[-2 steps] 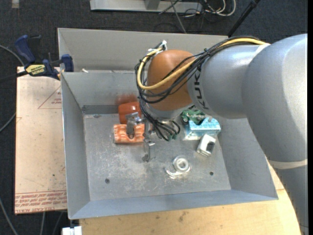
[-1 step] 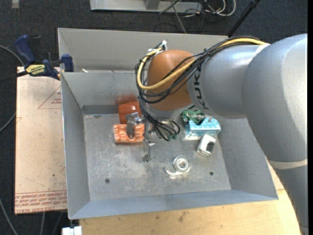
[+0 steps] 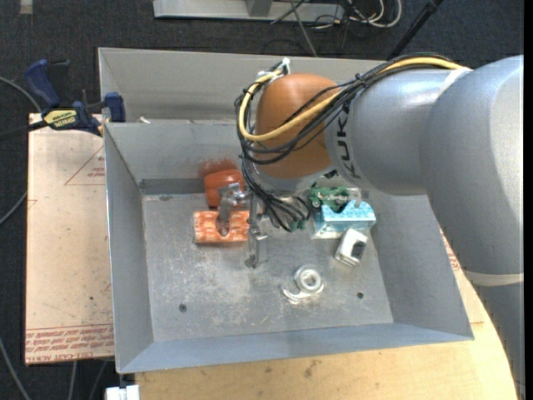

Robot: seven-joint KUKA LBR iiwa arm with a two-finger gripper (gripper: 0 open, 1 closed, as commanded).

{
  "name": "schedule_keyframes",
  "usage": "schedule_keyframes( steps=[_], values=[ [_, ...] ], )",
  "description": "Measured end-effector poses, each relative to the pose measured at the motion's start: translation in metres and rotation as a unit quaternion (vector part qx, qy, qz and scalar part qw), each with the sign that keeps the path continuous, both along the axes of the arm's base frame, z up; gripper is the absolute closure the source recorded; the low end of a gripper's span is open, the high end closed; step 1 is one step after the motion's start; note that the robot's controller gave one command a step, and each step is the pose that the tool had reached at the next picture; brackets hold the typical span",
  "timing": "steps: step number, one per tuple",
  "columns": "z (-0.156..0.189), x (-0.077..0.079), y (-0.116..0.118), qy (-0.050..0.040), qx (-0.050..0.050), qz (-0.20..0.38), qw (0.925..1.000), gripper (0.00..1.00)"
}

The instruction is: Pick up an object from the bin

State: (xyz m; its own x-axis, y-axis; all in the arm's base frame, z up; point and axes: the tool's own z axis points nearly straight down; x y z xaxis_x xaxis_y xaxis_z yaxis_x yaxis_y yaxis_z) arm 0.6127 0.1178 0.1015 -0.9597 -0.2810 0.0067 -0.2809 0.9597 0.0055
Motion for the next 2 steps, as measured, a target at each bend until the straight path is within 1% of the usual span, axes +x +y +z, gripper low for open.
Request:
schedule_keyframes(
  steps=[1, 2],
  values=[
    [0.019, 0.008, -0.001, -0.0025, -0.001, 0.004, 1.0000, 0.00],
    [-0.005, 0.019, 0.004, -0.0062, 0.000, -0.004, 1.0000, 0.00]
  ],
)
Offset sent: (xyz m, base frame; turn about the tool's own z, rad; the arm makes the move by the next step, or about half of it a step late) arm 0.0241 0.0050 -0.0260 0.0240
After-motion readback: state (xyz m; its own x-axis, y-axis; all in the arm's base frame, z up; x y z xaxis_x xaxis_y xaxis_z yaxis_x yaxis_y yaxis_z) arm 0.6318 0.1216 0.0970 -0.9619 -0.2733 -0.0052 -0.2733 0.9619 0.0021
